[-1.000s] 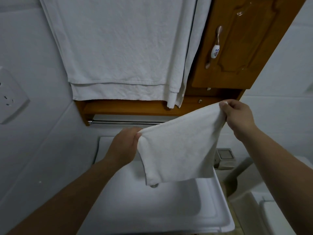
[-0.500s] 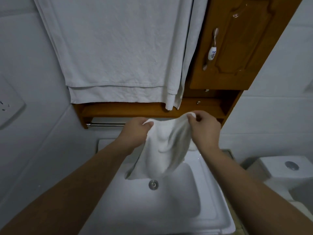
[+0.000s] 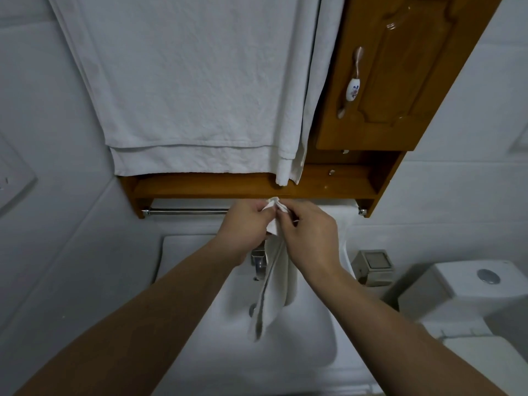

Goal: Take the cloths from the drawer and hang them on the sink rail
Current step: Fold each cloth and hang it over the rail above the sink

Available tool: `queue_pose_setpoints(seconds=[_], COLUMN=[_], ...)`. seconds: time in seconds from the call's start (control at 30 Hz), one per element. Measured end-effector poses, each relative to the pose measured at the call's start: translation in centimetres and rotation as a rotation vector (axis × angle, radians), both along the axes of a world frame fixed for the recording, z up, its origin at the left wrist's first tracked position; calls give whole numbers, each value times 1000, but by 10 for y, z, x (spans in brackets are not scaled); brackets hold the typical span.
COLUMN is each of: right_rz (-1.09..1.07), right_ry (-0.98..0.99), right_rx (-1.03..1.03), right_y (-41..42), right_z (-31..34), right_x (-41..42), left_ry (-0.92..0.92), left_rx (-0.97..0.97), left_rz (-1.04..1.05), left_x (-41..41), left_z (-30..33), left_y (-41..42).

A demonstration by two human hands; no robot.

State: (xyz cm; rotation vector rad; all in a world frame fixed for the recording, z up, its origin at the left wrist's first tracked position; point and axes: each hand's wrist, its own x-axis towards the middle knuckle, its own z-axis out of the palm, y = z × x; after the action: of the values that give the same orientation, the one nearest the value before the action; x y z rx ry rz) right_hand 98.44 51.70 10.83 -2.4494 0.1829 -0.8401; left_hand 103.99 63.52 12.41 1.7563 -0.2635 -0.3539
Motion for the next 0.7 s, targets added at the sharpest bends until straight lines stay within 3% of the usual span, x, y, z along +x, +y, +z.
queue_pose_setpoints(seconds=[0.47,0.7], right_rz=[89,127], right_ry=[62,218], right_rx=[-92,-58], right_y=[10,12], right_z=[-5,-20], right_x=[-15,-11], left_ry=[377,416], left_rx=[-201,-179], left_rz=[237,248], left_x=[-7,-5], left_z=[2,-3], left_y=[-3,-1])
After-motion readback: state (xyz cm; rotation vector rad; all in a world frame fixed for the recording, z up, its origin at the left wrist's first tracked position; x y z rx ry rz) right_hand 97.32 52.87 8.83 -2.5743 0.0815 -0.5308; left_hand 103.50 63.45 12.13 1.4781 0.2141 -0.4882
